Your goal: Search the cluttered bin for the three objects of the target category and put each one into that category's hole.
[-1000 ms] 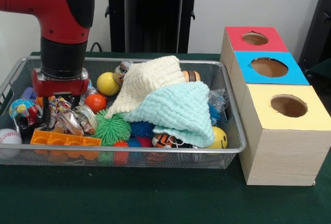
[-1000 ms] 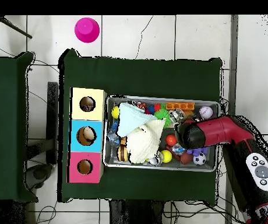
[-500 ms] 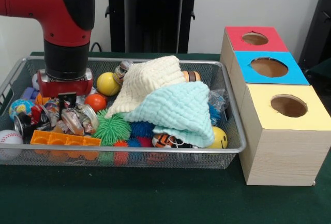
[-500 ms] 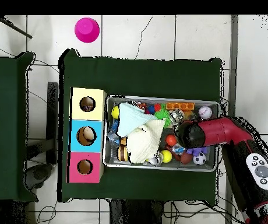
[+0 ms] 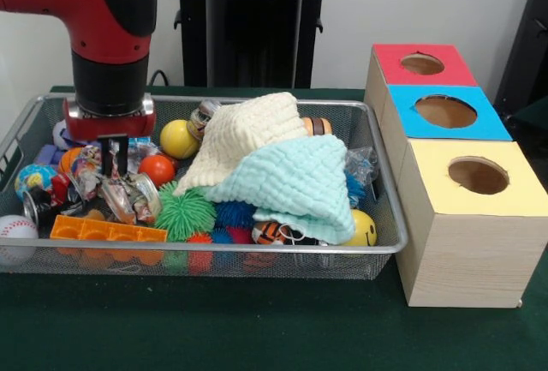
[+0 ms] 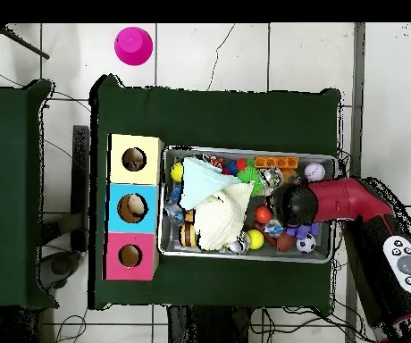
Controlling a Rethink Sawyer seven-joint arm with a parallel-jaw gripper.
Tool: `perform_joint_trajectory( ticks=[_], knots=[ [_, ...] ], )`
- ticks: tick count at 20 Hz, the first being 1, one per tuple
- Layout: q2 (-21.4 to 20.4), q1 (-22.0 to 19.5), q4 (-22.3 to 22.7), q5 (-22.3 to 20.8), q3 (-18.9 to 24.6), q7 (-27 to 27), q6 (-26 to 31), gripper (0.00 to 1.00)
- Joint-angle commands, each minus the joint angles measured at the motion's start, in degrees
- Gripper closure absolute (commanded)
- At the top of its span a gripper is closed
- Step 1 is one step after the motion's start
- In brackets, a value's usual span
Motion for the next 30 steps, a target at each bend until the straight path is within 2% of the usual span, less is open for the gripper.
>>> perform_joint_trajectory(
  ticks=[1, 7, 14, 16, 21, 24, 30],
  knots=[
    [-8.85, 1.59, 4.67, 7.31, 0.12, -13.48, 17.23, 1.00],
    [-13.47, 1.64, 5.59, 11.51, 1.87, -13.47, 24.08, 1.00],
    [-14.38, -1.01, 8.08, 20.06, 6.18, -11.10, 22.75, 1.00],
    [-14.46, -1.67, 9.18, 23.21, 7.40, -9.63, 20.97, 1.00],
    [-14.33, -4.24, 13.75, 32.27, 11.91, -4.21, 10.74, 1.00],
    [-13.16, -5.20, 15.39, 36.27, 14.47, -1.21, 4.06, 1.00],
    [-14.61, -1.39, 15.46, 40.59, 12.59, 5.15, 2.00, 1.00]
  ],
)
